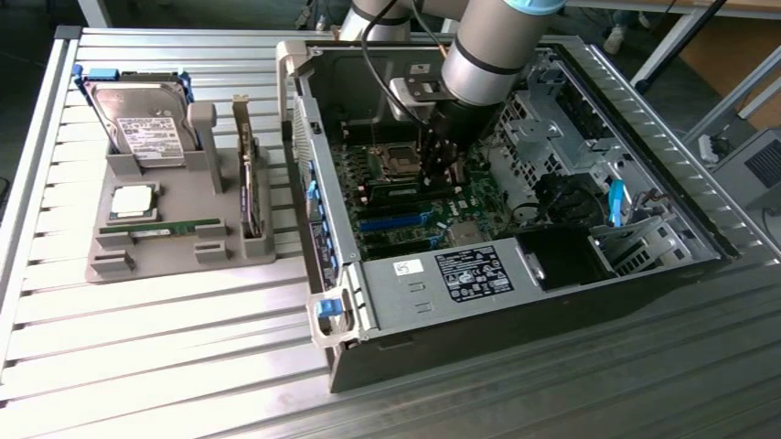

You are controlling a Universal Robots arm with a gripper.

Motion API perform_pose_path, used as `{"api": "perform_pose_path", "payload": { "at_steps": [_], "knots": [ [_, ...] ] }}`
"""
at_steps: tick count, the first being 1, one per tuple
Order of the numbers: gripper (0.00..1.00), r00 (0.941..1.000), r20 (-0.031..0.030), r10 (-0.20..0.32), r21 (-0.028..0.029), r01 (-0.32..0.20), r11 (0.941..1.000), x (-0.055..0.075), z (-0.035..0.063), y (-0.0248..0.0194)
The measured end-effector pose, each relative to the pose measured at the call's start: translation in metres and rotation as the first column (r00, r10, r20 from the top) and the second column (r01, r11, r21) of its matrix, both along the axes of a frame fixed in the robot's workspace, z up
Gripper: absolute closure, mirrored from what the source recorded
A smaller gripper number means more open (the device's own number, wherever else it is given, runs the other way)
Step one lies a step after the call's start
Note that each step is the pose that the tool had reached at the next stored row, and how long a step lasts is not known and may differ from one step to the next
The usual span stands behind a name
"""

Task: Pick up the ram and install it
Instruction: 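Insert the ram into the slot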

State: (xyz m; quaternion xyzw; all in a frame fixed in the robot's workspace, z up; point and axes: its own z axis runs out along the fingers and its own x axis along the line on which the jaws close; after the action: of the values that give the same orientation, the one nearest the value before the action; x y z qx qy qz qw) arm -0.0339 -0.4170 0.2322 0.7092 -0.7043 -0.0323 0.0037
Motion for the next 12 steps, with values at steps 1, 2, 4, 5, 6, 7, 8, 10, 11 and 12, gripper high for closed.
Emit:
{"api": "perform_pose_path", "payload": {
  "at_steps": [1, 2, 4, 5, 6, 7, 8, 10, 11, 12],
  "knots": [
    [0.87, 1.0000, 0.0000, 0.000, -0.0002, 0.000, 1.0000, 0.0000, 0.0000, 0.0000],
    [0.87, 1.0000, 0.0000, 0.000, -0.0001, 0.000, 1.0000, 0.0000, -0.0001, 0.0000],
    [0.87, 1.0000, 0.0001, 0.000, 0.0000, 0.000, 1.0000, 0.0000, -0.0002, 0.0004],
    [0.87, 1.0000, 0.0000, 0.000, -0.0001, 0.000, 1.0000, 0.0000, -0.0001, 0.0004],
    [0.87, 1.0000, 0.0000, 0.000, -0.0001, 0.000, 1.0000, 0.0000, -0.0001, 0.0004],
    [0.87, 1.0000, -0.0001, 0.000, -0.0002, 0.000, 1.0000, 0.0000, -0.0002, 0.0004],
    [0.87, 1.0000, 0.0000, 0.000, 0.0000, 0.000, 1.0000, 0.0000, -0.0007, 0.0005],
    [0.87, 1.0000, 0.0001, 0.000, -0.0001, 0.000, 1.0000, 0.0000, -0.0019, 0.0004],
    [0.87, 1.0000, 0.0001, 0.000, 0.0000, 0.000, 1.0000, 0.0000, -0.0025, 0.0004],
    [0.87, 1.0000, 0.0000, 0.000, -0.0001, 0.000, 1.0000, 0.0000, -0.0032, 0.0004]
  ]
}}
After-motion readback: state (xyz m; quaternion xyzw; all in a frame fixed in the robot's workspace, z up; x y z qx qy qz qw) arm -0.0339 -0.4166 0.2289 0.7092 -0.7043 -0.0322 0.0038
